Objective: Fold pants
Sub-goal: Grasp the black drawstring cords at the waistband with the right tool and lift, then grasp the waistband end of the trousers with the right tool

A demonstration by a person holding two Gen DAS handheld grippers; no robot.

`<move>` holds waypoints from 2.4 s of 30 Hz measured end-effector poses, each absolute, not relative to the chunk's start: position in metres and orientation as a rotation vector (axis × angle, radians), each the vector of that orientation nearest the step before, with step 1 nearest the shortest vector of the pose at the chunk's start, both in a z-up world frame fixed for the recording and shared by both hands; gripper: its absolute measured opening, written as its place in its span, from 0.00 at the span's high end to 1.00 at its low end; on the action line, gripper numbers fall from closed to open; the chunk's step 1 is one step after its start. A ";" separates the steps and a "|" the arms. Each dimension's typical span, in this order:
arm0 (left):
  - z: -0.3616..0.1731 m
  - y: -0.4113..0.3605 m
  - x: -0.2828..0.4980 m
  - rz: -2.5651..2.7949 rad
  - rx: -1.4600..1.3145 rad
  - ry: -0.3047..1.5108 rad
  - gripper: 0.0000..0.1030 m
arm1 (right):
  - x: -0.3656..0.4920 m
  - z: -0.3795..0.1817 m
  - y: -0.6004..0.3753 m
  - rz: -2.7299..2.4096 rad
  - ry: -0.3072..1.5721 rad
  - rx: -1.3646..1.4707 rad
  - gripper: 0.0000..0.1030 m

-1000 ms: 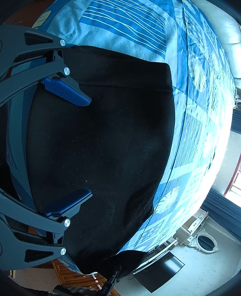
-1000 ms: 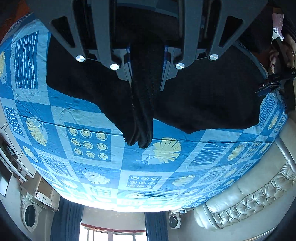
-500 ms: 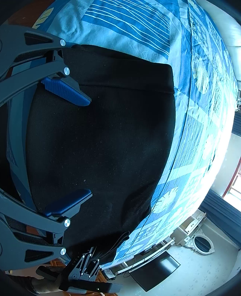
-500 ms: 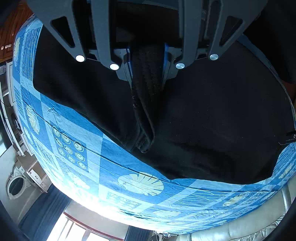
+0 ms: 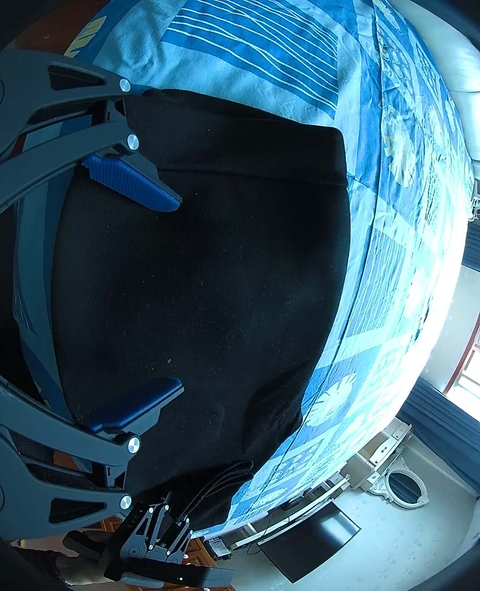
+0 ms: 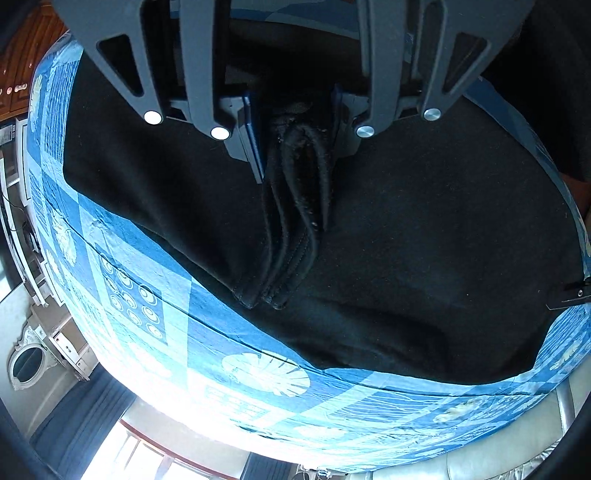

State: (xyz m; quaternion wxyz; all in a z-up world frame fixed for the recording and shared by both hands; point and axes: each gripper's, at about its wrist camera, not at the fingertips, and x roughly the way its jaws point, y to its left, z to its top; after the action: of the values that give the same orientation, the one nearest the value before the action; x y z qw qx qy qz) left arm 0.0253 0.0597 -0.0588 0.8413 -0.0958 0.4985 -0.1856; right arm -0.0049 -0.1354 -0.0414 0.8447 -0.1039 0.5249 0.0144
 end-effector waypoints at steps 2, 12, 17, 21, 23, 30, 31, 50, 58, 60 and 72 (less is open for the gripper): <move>-0.059 0.060 0.025 -0.393 -0.203 1.054 0.12 | -0.008 -0.041 -0.132 0.038 1.107 -0.217 0.69; -0.060 0.059 0.025 -0.392 -0.195 1.052 0.12 | -0.028 -0.032 -0.109 0.117 1.087 -0.217 0.68; -0.060 0.057 0.024 -0.396 -0.184 1.049 0.12 | -0.048 -0.002 -0.138 0.324 1.046 0.001 0.67; -0.060 0.058 0.024 -0.399 -0.184 1.049 0.12 | -0.064 0.029 -0.235 0.316 0.931 0.241 0.59; -0.060 0.059 0.025 -0.399 -0.190 1.052 0.12 | -0.068 0.028 -0.305 0.204 0.887 0.374 0.44; -0.061 0.062 0.026 -0.401 -0.209 1.055 0.11 | -0.043 -0.081 -0.463 0.102 1.010 0.895 0.43; -0.060 0.062 0.026 -0.402 -0.209 1.055 0.11 | -0.038 -0.092 -0.464 0.123 1.023 0.925 0.43; -0.060 0.061 0.022 -0.410 -0.192 1.050 0.11 | -0.070 -0.128 -0.451 0.260 1.013 1.175 0.64; -0.060 0.062 0.021 -0.416 -0.189 1.048 0.11 | -0.121 -0.133 -0.434 0.304 1.011 1.231 0.54; -0.061 0.061 0.021 -0.415 -0.180 1.045 0.11 | -0.121 -0.138 -0.434 0.286 1.002 1.244 0.58; -0.064 0.052 0.018 -0.423 -0.102 1.028 0.08 | -0.134 -0.117 -0.436 0.111 0.961 1.173 0.66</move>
State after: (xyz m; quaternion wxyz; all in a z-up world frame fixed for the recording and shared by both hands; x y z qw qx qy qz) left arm 0.0179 0.0520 -0.0645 0.8482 -0.0485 0.4878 -0.2007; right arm -0.1344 -0.4358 -0.1166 0.7248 0.5315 0.4355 0.0501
